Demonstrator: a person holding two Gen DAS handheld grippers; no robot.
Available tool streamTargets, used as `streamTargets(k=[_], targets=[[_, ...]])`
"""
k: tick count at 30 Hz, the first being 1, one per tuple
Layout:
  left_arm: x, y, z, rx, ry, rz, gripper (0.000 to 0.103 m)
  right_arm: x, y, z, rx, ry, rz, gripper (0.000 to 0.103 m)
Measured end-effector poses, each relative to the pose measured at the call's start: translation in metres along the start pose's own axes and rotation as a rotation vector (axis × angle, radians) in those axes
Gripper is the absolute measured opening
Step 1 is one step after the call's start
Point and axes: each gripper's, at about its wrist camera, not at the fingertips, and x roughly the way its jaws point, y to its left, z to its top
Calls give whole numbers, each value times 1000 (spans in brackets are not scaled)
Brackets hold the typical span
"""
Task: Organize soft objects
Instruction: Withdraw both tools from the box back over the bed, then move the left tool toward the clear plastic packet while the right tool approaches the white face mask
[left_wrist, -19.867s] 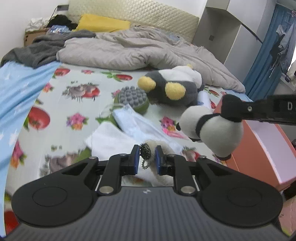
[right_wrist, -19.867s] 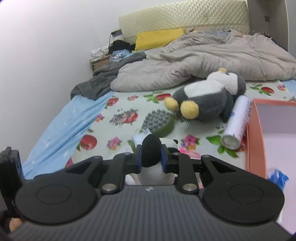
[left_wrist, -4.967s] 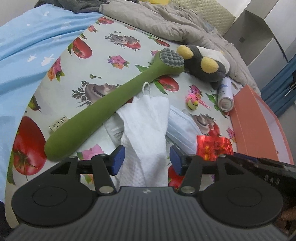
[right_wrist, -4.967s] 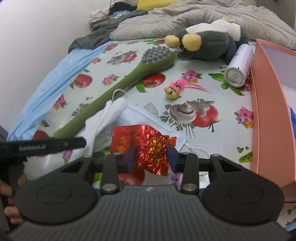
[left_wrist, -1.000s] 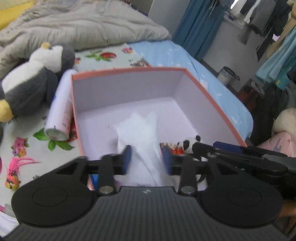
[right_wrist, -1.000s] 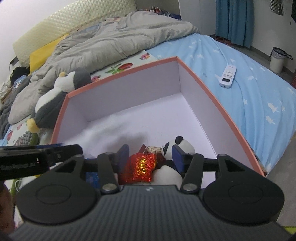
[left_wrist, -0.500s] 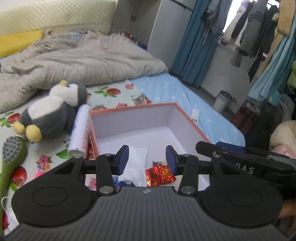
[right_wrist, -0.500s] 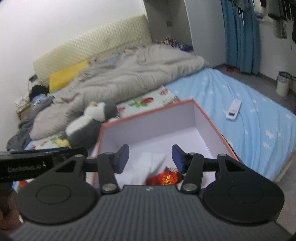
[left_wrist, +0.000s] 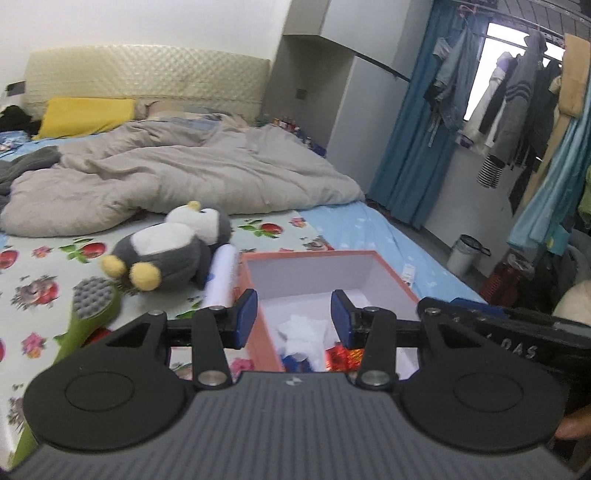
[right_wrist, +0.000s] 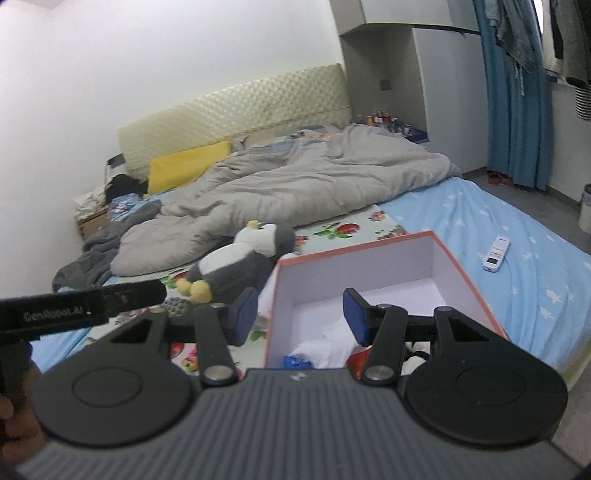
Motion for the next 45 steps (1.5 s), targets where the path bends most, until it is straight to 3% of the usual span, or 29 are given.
streamTargets(k=[8,28,35,45], targets=[[-39,25,-36,-51,21,60,50,-17,25,-18,-59,12,54,54],[-120,100,-129,-203,86,233,50,-25,115,-91,-240,191,262,54],[-120,115,-148,-228,119,276,54,-22,134,-107,-265,233,302,54],[-87,152,-170,-305,171,328,62,19,146,-119,-287,338,311,54]])
